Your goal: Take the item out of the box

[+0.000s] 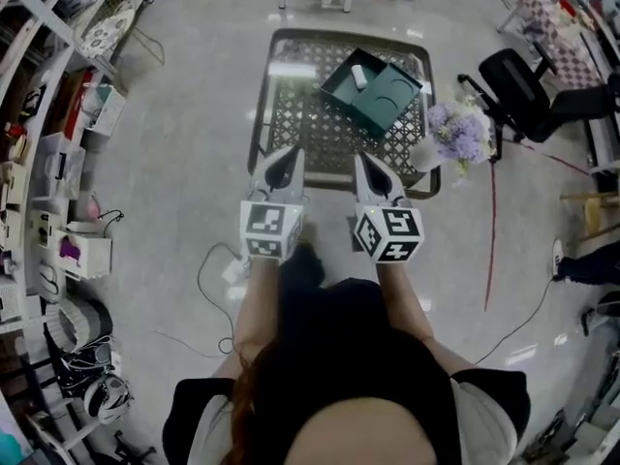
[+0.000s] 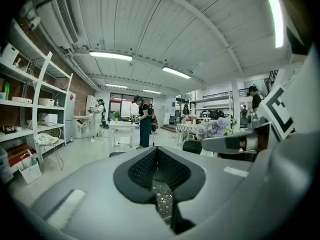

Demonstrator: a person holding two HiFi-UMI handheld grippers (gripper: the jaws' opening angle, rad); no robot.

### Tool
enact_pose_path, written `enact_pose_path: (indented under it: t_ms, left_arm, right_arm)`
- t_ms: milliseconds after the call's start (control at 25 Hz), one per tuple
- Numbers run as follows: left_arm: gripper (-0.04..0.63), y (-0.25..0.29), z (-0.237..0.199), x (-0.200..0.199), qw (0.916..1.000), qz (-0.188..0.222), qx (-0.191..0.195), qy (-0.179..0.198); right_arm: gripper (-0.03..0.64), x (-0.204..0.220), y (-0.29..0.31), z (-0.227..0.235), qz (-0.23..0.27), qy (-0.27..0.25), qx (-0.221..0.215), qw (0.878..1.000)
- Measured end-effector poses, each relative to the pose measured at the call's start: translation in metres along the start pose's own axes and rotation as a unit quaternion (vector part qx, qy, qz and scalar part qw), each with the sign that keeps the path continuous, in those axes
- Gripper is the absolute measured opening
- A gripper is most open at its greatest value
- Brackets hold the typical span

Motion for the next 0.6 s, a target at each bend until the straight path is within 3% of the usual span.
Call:
enact_pose_path:
  t_ms: [600]
  left_arm:
    - [0.008,0.049,-0.063,-0.010,0.9997,-0.002,0.025,-0.003]
  right_arm:
    - [0.002,-0.017,0.066,-0.007,-0.004,0.003,0.024,1.000]
Point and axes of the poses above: the fingertips, and each gripper's own axes: y forward along the fingers, z to its right, x out of its underside, the point moved 10 cm from there along -y, backward along the fingers, and after that the axes turned 13 degrees about x, right-handed, at the moved point
